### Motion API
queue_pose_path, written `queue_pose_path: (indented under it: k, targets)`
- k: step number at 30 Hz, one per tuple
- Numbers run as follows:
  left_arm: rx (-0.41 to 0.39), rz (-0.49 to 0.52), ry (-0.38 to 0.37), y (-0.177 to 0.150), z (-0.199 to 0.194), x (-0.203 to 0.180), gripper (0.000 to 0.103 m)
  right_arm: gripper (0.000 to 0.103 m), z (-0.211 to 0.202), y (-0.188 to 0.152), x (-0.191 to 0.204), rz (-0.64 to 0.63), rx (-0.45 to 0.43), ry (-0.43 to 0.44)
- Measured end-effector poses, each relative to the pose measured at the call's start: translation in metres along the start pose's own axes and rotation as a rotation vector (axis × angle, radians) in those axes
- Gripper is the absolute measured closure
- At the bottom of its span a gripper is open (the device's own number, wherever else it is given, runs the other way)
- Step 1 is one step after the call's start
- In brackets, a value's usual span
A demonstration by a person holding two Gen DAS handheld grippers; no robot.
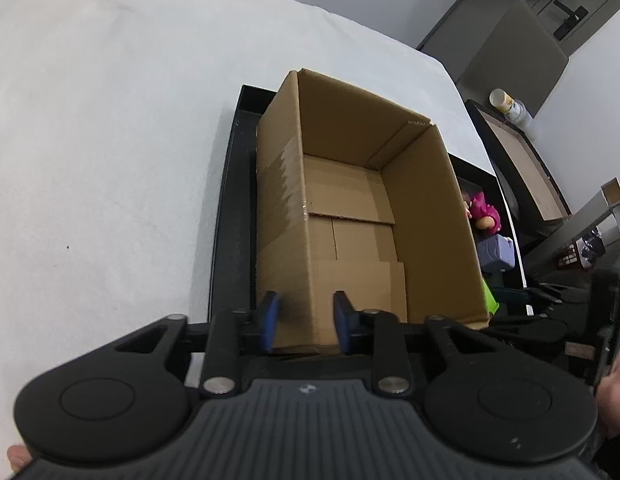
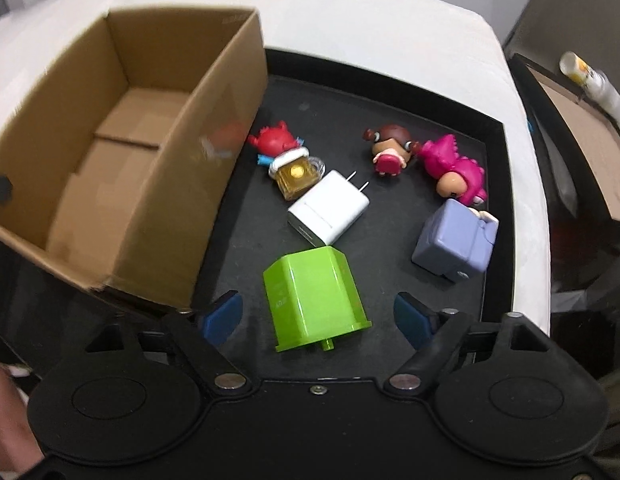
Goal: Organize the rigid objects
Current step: 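Move the right gripper down toward the lime-green hexagonal block, then grasp the lime-green block with the right gripper and lift it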
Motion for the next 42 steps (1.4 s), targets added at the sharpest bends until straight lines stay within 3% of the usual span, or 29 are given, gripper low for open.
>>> queue_pose_path:
  k: [1, 2, 14, 26, 42]
  targets:
    - [0.011, -0.004, -0.006, 0.000, 0.001, 0.001, 0.083, 0.049, 0.004, 0.000, 0.001, -0.012, 0.015, -0.008]
    - [0.019, -0.009, -0.007, -0.001, 0.002, 0.002, 0.084, 0.049, 0.007, 0.000, 0.000, -0.015, 0.024, -0.006]
    - [0.018, 0.028, -0.002, -0.004, 0.001, 0.000, 0.084, 0.050, -0.030, 0.010, -0.008, -0.005, -0.049, -0.029]
    - [0.008, 0.070, 0.012, -0.002, 0.003, -0.008, 0.084, 0.050, -0.082, 0.049, 0.005, -0.013, -0.177, -0.009]
    - [0.020, 0.054, -0.009, 0.001, 0.005, -0.005, 0.084, 0.050, -0.100, 0.077, 0.039, -0.079, -0.235, 0.026]
Point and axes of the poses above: each gripper's, at about its wrist camera, not at the fingertips, and z roughly the way its jaws point, x to its left, y to its top, the point moved 5 cm from there along z, roughly the way its jaws point, and after that the axes turned 8 degrees about -z, right-handed, at the moved point
